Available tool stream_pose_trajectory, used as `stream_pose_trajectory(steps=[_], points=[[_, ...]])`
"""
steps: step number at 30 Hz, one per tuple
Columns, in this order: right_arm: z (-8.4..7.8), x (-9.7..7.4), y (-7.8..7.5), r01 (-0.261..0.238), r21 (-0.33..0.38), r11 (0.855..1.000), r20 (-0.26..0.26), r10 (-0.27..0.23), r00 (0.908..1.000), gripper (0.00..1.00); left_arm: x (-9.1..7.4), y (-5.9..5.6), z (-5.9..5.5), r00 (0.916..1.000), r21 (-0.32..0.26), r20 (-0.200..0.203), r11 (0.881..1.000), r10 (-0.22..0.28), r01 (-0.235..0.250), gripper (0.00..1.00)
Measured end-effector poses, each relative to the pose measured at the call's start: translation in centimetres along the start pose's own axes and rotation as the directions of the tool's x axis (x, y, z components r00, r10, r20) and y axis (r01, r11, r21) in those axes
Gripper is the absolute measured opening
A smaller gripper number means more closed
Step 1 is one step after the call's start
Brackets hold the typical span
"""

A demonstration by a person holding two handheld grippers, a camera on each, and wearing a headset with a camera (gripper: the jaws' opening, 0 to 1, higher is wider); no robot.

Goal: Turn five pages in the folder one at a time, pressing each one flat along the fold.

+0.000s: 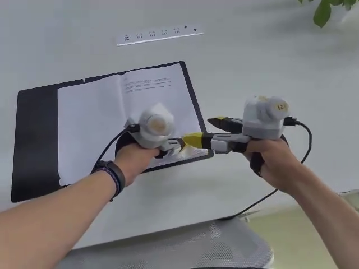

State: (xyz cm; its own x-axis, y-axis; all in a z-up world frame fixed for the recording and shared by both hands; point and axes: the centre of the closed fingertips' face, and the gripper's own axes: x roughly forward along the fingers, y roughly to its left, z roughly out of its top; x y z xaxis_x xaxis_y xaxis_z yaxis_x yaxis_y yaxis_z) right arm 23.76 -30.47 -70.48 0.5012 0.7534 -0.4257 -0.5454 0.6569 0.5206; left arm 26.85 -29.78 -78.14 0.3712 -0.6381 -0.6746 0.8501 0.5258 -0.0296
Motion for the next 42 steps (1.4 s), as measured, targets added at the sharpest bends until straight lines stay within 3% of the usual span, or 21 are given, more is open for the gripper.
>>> stream_pose_trajectory(steps=[7, 17, 31, 42], points=[[0.5, 1.6, -0.5, -0.030, 0.039, 0.999, 0.006, 0.030, 0.9995, 0.68, 0.0, 0.0, 0.0, 1.0000, -0.006, 0.005, 1.000, 0.003, -0.003, 0.50], [0.2, 2.4, -1.1, -0.043, 0.065, 0.997, -0.014, 0.044, 0.9989, 0.68, 0.0, 0.0, 0.0, 1.0000, -0.007, 0.009, 1.000, 0.004, -0.004, 0.50], [0.1, 2.2, -1.7, -0.056, 0.133, 0.990, 0.011, 0.055, 0.9984, 0.63, -0.1, -0.1, 0.0, 0.9999, -0.007, 0.011, 1.000, 0.001, -0.001, 0.50], [0.3, 2.0, -1.7, -0.044, 0.136, 0.990, 0.030, 0.040, 0.9987, 0.63, 0.0, -0.1, 0.0, 0.9999, -0.008, 0.011, 1.000, 0.001, -0.001, 0.50]])
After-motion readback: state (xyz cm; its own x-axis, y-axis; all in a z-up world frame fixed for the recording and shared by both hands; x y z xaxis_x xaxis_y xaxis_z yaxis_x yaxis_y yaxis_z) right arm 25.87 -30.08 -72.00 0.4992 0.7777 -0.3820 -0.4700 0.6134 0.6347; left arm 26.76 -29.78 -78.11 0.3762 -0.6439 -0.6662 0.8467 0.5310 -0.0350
